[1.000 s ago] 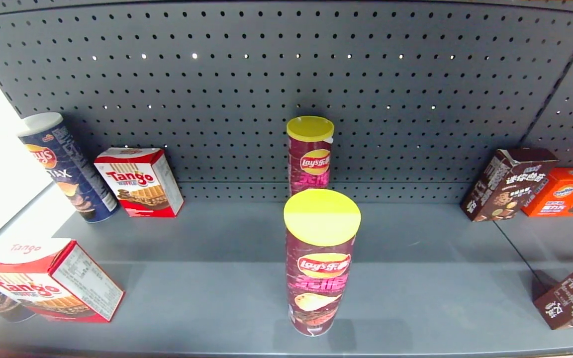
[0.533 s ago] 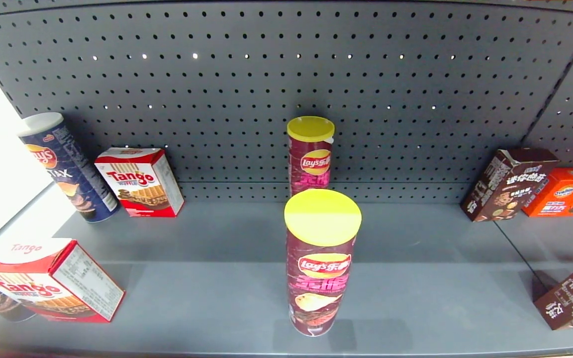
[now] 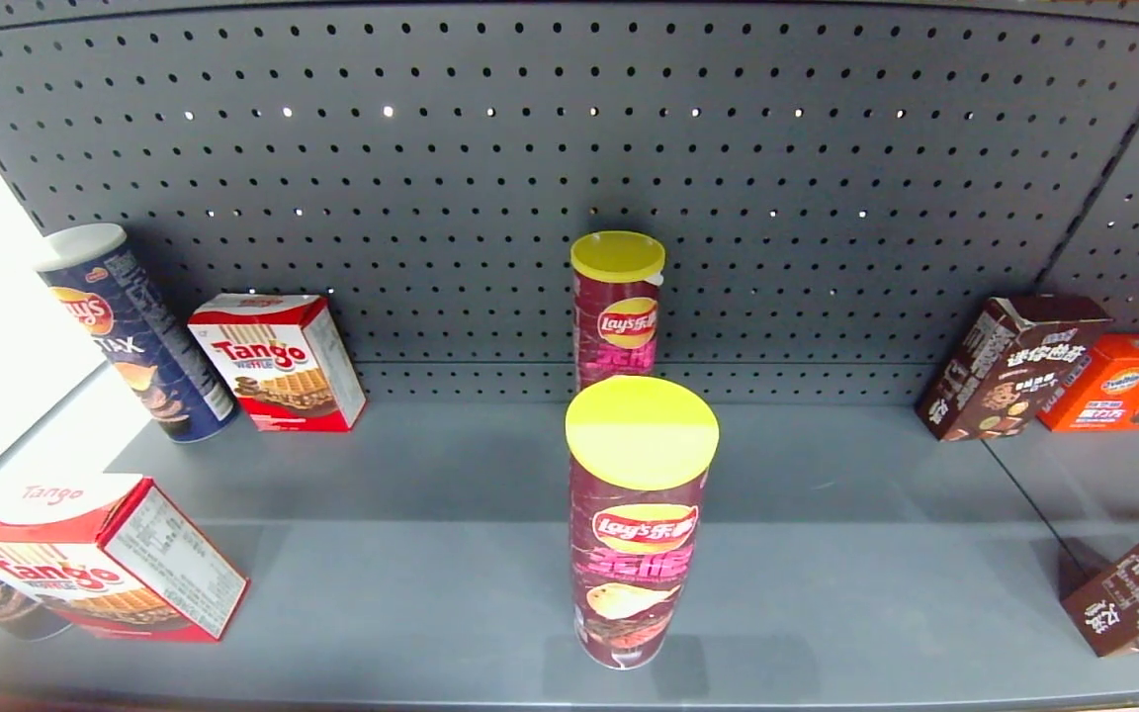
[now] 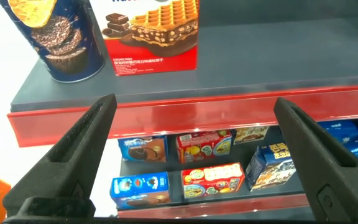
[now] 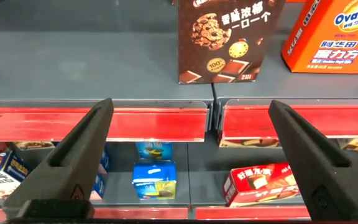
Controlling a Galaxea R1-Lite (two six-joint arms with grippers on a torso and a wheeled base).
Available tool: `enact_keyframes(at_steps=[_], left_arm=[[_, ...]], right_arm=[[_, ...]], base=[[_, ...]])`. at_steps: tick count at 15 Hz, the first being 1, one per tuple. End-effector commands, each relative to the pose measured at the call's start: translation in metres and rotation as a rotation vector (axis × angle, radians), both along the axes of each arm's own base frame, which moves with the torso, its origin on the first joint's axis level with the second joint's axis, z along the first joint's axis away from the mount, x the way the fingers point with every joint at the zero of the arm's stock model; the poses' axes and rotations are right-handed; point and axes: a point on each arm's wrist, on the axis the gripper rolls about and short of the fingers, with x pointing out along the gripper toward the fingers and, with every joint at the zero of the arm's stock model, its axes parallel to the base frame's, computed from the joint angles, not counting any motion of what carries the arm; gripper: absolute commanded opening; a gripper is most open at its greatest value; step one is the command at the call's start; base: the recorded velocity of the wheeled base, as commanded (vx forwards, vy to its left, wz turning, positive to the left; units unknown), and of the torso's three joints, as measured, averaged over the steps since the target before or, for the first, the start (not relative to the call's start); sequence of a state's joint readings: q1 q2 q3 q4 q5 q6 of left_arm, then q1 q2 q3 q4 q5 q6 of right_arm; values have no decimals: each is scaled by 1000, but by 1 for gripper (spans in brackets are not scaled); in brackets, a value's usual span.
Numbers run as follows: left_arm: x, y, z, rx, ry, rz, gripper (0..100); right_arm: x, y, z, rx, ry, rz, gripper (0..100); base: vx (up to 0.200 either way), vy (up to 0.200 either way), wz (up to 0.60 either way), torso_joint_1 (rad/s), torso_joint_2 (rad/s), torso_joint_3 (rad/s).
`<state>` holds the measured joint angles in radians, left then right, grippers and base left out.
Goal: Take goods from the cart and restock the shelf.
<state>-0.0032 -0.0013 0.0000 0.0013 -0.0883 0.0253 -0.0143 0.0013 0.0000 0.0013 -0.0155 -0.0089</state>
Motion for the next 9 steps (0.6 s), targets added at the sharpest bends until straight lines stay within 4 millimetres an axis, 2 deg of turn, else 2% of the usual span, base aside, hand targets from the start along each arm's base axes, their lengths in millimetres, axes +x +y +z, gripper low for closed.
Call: enact_keyframes(at_steps=[1,9], left_arm=[[0,0,0,-1,2,-2,100],[0,0,0,-4,2,1,100]], right_arm=[[0,0,0,0,2,-1,100],[0,0,0,0,1,-1,100]], base=[[0,0,0,0,0,0],[0,0,0,0,0,0]])
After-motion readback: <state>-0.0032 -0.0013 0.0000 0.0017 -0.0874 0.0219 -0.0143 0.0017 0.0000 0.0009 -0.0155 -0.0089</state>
